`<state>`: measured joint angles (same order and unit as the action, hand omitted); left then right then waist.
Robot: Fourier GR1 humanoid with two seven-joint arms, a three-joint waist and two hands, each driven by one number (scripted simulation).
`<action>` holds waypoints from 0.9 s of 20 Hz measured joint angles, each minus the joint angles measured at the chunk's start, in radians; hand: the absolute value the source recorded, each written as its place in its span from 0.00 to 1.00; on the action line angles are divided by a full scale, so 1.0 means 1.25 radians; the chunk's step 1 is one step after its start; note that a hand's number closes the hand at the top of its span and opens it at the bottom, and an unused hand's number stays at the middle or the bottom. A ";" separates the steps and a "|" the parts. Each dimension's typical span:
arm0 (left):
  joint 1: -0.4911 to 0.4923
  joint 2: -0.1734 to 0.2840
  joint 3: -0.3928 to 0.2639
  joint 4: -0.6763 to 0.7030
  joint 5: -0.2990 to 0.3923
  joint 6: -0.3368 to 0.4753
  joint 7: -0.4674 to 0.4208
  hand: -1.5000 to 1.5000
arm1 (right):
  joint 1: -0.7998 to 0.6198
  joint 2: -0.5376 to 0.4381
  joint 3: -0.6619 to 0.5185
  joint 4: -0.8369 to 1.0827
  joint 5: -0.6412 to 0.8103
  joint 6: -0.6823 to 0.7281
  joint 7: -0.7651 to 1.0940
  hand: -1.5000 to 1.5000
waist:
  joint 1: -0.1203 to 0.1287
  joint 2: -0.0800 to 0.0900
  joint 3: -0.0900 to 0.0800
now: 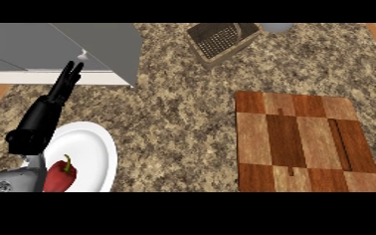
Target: Pick the lemon from the cutting board and place it in the basket
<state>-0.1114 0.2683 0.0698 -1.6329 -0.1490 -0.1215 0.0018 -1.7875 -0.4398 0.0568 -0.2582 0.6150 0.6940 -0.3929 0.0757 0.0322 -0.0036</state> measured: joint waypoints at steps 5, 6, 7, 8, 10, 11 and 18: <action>0.002 -0.001 0.005 0.001 -0.002 -0.001 -0.008 0.50 | 0.009 -0.004 0.070 -0.017 0.072 -0.051 -0.054 1.00 | -0.003 0.001 0.000; -0.002 0.001 0.008 0.001 -0.001 -0.002 -0.001 0.50 | 0.012 -0.003 0.084 -0.021 0.085 -0.061 -0.070 1.00 | -0.005 0.001 0.000; -0.003 0.002 0.008 -0.001 -0.002 -0.004 0.004 0.50 | 0.015 -0.001 0.095 -0.018 0.096 -0.071 -0.081 0.00 | -0.003 0.001 0.000; -0.004 0.000 0.007 -0.003 -0.001 -0.004 0.011 0.50 | 0.014 0.000 0.103 -0.012 0.103 -0.072 -0.088 0.00 | -0.003 0.001 0.000; -0.002 -0.001 0.007 -0.004 -0.001 -0.006 0.010 0.50 | 0.018 0.001 0.113 0.002 0.112 -0.075 -0.102 0.00 | -0.002 0.001 0.000; -0.001 0.001 0.008 -0.004 -0.002 -0.008 0.009 0.50 | 0.014 0.003 0.117 0.008 0.113 -0.070 -0.107 0.00 | -0.002 0.000 0.000; 0.006 -0.004 0.010 -0.002 -0.004 -0.010 -0.008 0.50 | 0.001 0.018 0.090 0.058 0.078 -0.059 -0.112 0.00 | -0.003 -0.001 0.000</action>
<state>-0.1041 0.2631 0.0828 -1.6354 -0.1544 -0.1339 -0.0082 -1.7859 -0.4179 0.1699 -0.1863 0.7123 0.6206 -0.5332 0.0721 0.0315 -0.0038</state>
